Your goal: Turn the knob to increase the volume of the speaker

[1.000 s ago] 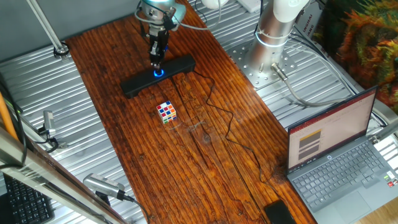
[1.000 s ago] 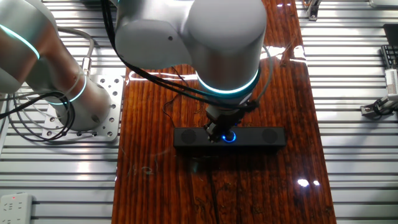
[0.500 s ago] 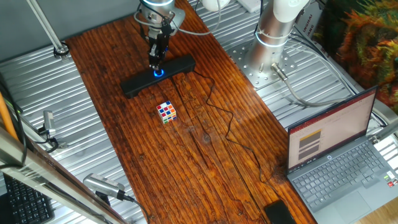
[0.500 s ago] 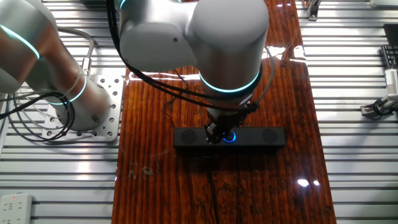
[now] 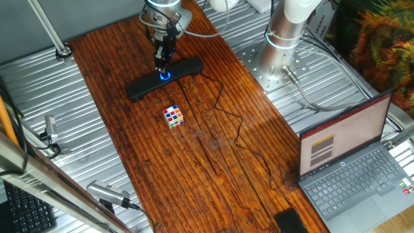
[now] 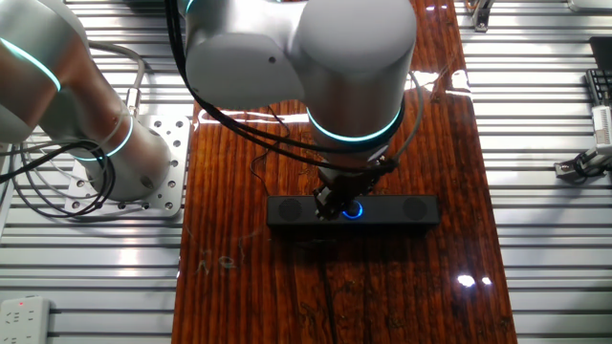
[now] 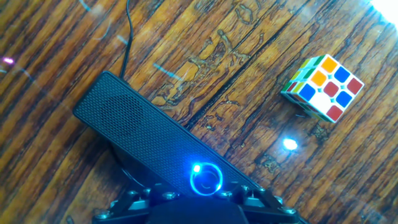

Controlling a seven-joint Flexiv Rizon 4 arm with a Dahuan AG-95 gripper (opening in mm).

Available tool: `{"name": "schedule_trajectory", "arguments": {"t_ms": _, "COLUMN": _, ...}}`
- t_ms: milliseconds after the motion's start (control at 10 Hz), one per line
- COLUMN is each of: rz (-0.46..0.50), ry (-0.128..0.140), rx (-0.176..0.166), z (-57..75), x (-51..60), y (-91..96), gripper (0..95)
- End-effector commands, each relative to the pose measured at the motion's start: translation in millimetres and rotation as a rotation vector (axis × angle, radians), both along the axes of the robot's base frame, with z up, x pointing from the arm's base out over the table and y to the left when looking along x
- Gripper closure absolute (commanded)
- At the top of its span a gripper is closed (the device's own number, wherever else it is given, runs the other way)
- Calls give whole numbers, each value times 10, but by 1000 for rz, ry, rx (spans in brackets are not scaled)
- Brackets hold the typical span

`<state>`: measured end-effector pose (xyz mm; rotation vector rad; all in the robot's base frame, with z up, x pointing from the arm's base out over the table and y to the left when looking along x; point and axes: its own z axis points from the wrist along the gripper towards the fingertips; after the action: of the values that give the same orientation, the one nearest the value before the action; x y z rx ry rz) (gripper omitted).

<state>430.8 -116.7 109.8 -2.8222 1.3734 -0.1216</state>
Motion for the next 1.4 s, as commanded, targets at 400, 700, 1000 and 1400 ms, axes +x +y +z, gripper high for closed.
{"name": "schedule_trajectory", "arguments": {"t_ms": 400, "rz": 4, "ry": 3, "rx": -20, "z": 57, "x": -13, "y": 9, "gripper": 380}}
{"name": "schedule_trajectory", "arguments": {"t_ms": 700, "rz": -8, "ry": 6, "rx": -24, "z": 65, "x": -26, "y": 10, "gripper": 380}}
{"name": "schedule_trajectory", "arguments": {"t_ms": 1000, "rz": -35, "ry": 1, "rx": -21, "z": 24, "x": 14, "y": 31, "gripper": 570}}
{"name": "schedule_trajectory", "arguments": {"t_ms": 1400, "rz": -38, "ry": 1, "rx": -22, "z": -44, "x": 54, "y": 35, "gripper": 570}}
